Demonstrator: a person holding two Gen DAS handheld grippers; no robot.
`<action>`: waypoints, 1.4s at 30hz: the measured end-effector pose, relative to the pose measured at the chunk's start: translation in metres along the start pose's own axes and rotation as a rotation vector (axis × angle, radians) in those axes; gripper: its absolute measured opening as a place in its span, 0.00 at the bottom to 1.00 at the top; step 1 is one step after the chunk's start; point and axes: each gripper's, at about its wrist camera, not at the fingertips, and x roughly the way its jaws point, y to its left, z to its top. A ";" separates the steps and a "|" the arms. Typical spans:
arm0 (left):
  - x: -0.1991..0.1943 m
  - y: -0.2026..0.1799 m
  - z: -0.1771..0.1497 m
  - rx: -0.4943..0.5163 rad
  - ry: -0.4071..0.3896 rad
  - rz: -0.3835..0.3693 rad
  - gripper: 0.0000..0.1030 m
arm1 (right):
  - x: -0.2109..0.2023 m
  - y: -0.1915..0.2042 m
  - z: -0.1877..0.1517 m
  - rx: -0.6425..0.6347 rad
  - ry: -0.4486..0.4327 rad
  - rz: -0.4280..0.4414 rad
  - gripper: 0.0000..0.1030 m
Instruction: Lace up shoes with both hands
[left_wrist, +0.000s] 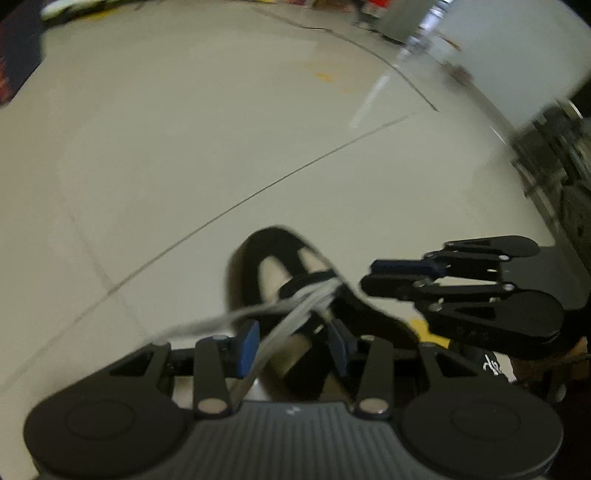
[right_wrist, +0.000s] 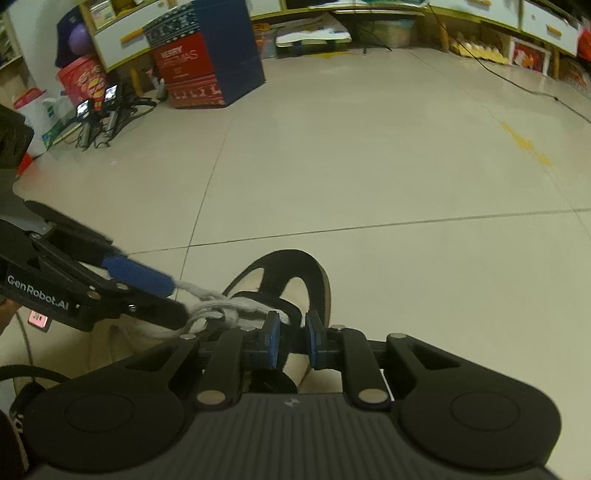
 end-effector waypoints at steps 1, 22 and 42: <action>0.003 -0.005 0.004 0.029 0.000 -0.006 0.41 | 0.000 -0.002 0.000 0.007 -0.001 0.000 0.16; 0.036 -0.025 0.015 0.228 -0.002 0.018 0.04 | -0.010 -0.019 -0.010 0.071 -0.008 0.003 0.16; -0.114 -0.052 0.051 0.435 0.111 0.271 0.03 | -0.052 -0.031 0.003 0.072 0.018 -0.023 0.26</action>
